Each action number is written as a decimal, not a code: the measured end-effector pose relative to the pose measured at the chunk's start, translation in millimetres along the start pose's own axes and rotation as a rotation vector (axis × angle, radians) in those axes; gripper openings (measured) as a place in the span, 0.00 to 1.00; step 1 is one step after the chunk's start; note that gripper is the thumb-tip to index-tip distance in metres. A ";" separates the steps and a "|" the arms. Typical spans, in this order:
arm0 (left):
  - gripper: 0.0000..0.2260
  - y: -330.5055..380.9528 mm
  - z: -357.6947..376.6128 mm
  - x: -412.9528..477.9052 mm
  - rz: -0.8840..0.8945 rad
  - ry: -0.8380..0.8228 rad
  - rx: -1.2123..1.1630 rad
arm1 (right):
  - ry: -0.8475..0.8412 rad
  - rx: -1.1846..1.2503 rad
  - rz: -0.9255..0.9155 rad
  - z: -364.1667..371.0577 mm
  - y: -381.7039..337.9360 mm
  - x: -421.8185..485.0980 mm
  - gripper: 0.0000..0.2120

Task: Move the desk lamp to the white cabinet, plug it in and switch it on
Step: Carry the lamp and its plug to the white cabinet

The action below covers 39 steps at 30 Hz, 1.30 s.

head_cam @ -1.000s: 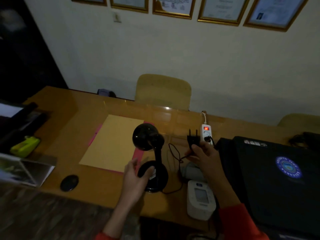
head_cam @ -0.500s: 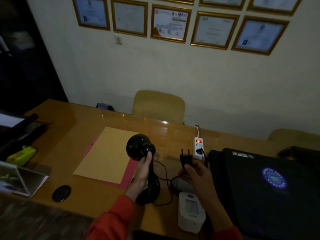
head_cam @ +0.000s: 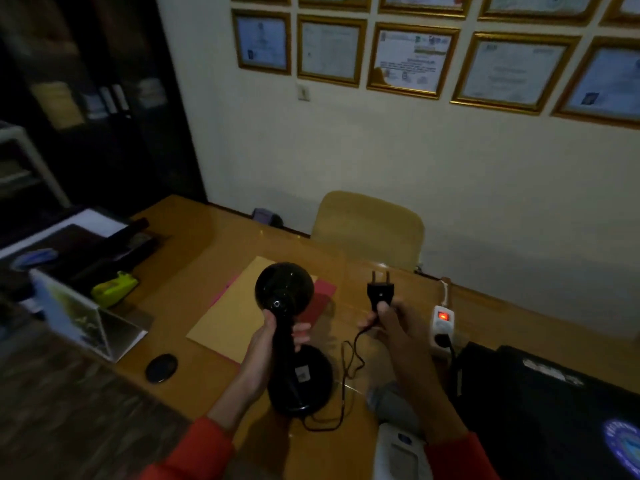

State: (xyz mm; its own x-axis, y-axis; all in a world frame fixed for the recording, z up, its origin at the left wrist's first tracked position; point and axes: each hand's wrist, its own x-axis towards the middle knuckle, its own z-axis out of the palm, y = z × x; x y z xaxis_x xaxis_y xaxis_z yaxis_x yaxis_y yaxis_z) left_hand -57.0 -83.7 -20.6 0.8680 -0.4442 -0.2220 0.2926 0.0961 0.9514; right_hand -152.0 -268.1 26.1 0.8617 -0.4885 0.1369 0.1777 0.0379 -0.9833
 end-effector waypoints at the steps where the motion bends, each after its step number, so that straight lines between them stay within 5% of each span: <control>1: 0.32 6.7 -8.7 -2.8 0.030 0.012 -0.001 | -0.034 0.017 -0.007 8.0 -3.5 6.7 0.07; 7: 0.45 59.5 -69.5 -33.1 0.191 0.100 0.016 | -0.271 0.122 -0.040 73.4 -26.7 36.0 0.08; 15: 0.45 125.5 -182.9 -91.5 0.332 0.424 -0.049 | -0.544 0.186 -0.092 214.2 -56.4 48.8 0.11; 24: 0.34 160.2 -330.9 -181.6 0.370 0.798 -0.069 | -0.801 0.257 -0.131 407.6 -71.8 15.6 0.09; 39: 0.40 218.4 -574.1 -317.0 0.481 1.018 0.017 | -0.965 0.267 -0.162 694.4 -74.3 -80.4 0.07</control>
State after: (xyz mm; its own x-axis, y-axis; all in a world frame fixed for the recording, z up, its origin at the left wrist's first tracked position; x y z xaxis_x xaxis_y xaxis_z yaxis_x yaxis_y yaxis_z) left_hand -37.9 589.5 135.1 0.8147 0.5702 0.1054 -0.1596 0.0458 0.9861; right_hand 95.5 373.6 171.1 0.8125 0.4035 0.4206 0.3254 0.2847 -0.9017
